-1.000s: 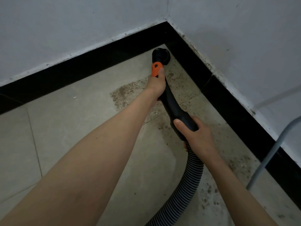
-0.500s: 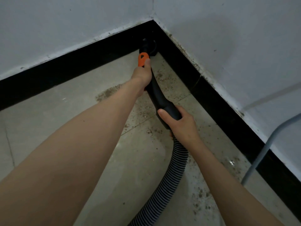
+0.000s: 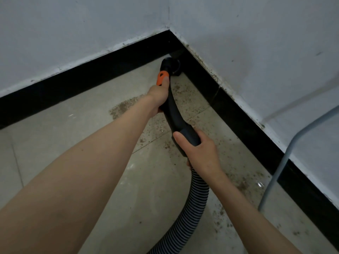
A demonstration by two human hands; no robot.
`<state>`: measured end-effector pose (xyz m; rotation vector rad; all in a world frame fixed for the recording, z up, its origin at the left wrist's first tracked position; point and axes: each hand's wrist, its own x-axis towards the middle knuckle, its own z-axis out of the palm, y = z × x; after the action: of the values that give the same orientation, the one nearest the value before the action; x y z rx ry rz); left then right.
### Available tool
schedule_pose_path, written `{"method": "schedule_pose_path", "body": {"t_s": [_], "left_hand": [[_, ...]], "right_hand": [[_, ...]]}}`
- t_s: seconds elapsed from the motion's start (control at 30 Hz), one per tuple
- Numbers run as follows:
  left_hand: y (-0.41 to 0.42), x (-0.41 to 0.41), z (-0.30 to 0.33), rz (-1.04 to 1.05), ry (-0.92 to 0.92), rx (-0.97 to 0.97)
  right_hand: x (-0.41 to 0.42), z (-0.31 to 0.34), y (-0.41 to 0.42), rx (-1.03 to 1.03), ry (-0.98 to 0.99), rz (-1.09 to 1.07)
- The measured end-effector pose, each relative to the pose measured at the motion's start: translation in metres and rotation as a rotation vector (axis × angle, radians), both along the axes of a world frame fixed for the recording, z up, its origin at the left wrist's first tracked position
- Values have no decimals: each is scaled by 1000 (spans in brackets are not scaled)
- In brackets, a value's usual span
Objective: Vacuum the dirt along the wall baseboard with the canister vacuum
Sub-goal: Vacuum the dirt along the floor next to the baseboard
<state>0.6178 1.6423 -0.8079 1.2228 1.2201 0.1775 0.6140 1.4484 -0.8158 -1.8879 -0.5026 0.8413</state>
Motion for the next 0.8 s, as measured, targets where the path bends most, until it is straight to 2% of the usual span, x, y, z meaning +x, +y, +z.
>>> {"method": "schedule_pose_path", "body": {"t_s": [0.37, 0.6, 0.8], "left_hand": [[-27, -9, 4, -71, 10, 5], [-31, -5, 16, -92, -5, 87], [-45, -10, 24, -80, -86, 51]], "right_hand": [[-15, 9, -29, -29, 47, -25], [-27, 17, -27, 78, 343, -138], [-29, 19, -37, 150, 487, -138]]}}
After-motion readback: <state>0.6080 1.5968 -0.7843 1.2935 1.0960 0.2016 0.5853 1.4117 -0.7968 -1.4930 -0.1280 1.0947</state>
